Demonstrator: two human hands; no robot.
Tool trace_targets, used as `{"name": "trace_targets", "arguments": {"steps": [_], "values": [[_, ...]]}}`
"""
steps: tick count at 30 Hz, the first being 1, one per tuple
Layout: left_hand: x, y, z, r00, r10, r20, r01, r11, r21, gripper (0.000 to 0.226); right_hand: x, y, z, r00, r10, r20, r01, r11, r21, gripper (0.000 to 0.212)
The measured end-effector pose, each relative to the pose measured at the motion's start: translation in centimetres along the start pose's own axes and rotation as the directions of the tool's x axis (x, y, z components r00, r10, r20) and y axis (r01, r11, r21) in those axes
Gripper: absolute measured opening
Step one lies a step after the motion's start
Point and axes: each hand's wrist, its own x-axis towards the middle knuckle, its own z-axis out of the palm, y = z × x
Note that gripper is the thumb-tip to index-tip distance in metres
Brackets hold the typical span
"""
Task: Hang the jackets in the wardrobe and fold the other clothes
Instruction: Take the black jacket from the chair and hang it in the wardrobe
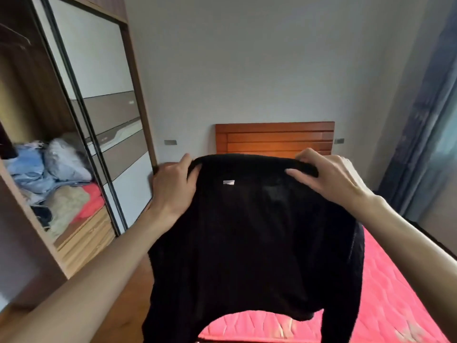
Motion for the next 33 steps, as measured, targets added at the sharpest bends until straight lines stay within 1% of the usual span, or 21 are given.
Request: {"name": "trace_targets", "arguments": {"steps": [2,4,7,10,12,14,17,19,21,22,23,24,25,27,28,29,30,31,32,33], "values": [[0.0,-2.1,-1.9,0.999,-0.033,-0.009,0.033,0.999,0.01,0.021,1.0,-2.1,1.8,0.994,-0.081,0.077,0.08,0.997,0.021,0.04],[-0.2,-3.9,-3.6,0.999,-0.039,-0.009,0.039,0.999,-0.009,0.017,2.1,-4.3,4.0,0.985,-0.084,0.148,0.082,0.996,0.021,0.037],[-0.8,-5.8,-5.5,0.999,-0.052,-0.007,0.052,0.999,0.006,0.016,3.9,-7.7,7.7,0.971,0.039,0.238,-0.037,0.999,-0.012,0.027],[-1.1,-7.6,-6.8,0.998,-0.057,-0.006,0.057,0.995,0.082,0.015,5.8,-11.5,10.8,0.922,0.215,0.322,-0.21,0.976,-0.05,0.025],[-1.1,-9.2,-7.4,0.997,-0.076,-0.021,0.078,0.992,0.102,0.013,7.5,-13.7,12.6,0.883,0.256,0.395,-0.294,0.955,0.039,0.024],[-0.9,-11.2,-7.9,0.993,-0.108,-0.047,0.113,0.988,0.104,0.013,9.5,-15.5,14.5,0.859,0.24,0.452,-0.338,0.929,0.148,0.012],[-0.7,-14.6,-8.6,0.983,-0.159,-0.087,0.169,0.977,0.129,0.017,12.5,-17.6,17.3,0.823,0.231,0.519,-0.417,0.866,0.276,0.022],[-0.6,-17.1,-9.2,0.979,-0.164,-0.117,0.185,0.963,0.196,0.015,14.4,-18.6,19.3,0.785,0.181,0.593,-0.485,0.775,0.405,0.022],[-0.1,-19.9,-9.7,0.971,-0.182,-0.156,0.216,0.944,0.249,0.017,16.6,-19.1,21.5,0.756,0.067,0.651,-0.532,0.642,0.552,0.019],[0.3,-21.3,-9.8,0.964,-0.2,-0.174,0.24,0.936,0.256,0.018,17.6,-19.3,22.6,0.749,-0.026,0.662,-0.516,0.604,0.607,0.014],[0.8,-22.8,-9.8,0.957,-0.222,-0.187,0.266,0.928,0.259,0.018,18.7,-19.6,23.6,0.744,-0.12,0.658,-0.477,0.593,0.648,0.015],[1.4,-24.1,-9.7,0.949,-0.245,-0.196,0.293,0.918,0.268,0.019,19.7,-19.9,24.8,0.742,-0.189,0.643,-0.42,0.618,0.665,0.02],[2.0,-25.5,-9.6,0.943,-0.266,-0.199,0.316,0.903,0.29,0.019,20.7,-20.2,26.0,0.749,-0.211,0.629,-0.363,0.663,0.654,0.019],[3.1,-27.7,-9.0,0.94,-0.291,-0.177,0.337,0.869,0.363,0.022,22.7,-20.7,28.5,0.786,-0.191,0.587,-0.249,0.772,0.585,0.009],[3.7,-28.8,-8.8,0.944,-0.29,-0.159,0.33,0.854,0.401,0.024,23.8,-20.9,29.7,0.818,-0.196,0.541,-0.159,0.827,0.539,0.004],[4.3,-29.8,-8.6,0.949,-0.281,-0.143,0.316,0.844,0.433,0.025,24.9,-21.1,30.7,0.853,-0.206,0.479,-0.06,0.874,0.482,0.007],[5.0,-30.8,-8.4,0.953,-0.273,-0.131,0.303,0.837,0.457,0.025,26.0,-21.2,31.8,0.884,-0.219,0.414,0.015,0.897,0.442,0.008],[5.6,-31.9,-8.3,0.955,-0.27,-0.122,0.295,0.831,0.472,0.024,27.1,-21.3,32.6,0.904,-0.241,0.354,0.061,0.891,0.451,0.004],[6.2,-33.0,-8.2,0.955,-0.272,-0.117,0.294,0.828,0.477,0.023,28.1,-21.3,33.6,0.917,-0.252,0.309,0.079,0.874,0.479,0.01],[6.8,-34.1,-8.0,0.952,-0.281,-0.122,0.305,0.829,0.469,0.022,29.1,-21.4,34.7,0.918,-0.266,0.294,0.089,0.86,0.503,0.018]]}}
